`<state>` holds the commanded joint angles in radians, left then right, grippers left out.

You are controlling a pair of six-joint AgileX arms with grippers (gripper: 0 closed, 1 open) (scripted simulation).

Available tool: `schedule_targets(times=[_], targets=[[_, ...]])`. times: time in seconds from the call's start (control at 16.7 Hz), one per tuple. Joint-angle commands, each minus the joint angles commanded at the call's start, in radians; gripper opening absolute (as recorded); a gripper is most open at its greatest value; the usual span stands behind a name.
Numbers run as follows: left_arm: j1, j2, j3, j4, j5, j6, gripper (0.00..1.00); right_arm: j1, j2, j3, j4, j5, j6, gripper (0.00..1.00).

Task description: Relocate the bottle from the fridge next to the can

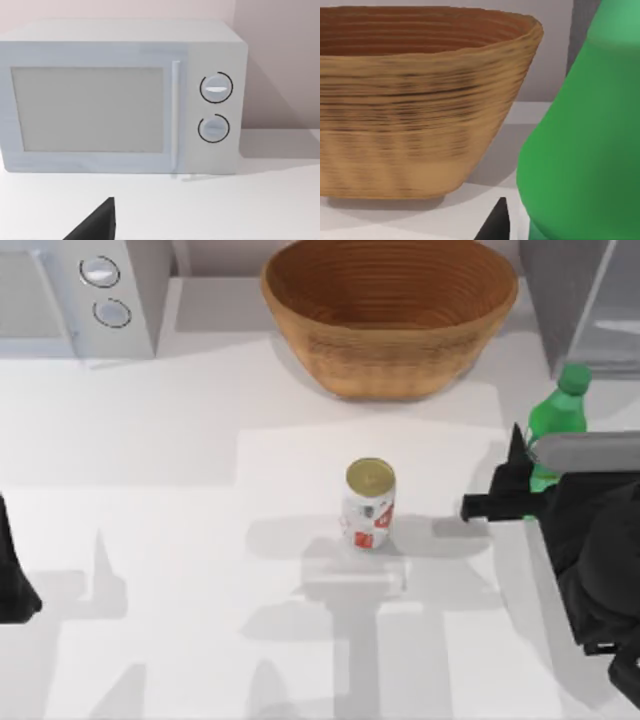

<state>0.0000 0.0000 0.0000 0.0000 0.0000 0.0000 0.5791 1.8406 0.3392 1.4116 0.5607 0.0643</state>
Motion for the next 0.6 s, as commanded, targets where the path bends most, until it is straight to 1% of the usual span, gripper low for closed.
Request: schedule_targets(times=[0.24, 0.6], targets=[[0.0, 0.0, 0.0, 0.0, 0.0, 0.0, 1.0, 0.001, -0.001, -0.001, 0.001, 0.001, -0.001, 0.0], [0.0, 0.0, 0.0, 0.0, 0.0, 0.0, 1.0, 0.001, -0.001, -0.001, 0.001, 0.001, -0.001, 0.45]])
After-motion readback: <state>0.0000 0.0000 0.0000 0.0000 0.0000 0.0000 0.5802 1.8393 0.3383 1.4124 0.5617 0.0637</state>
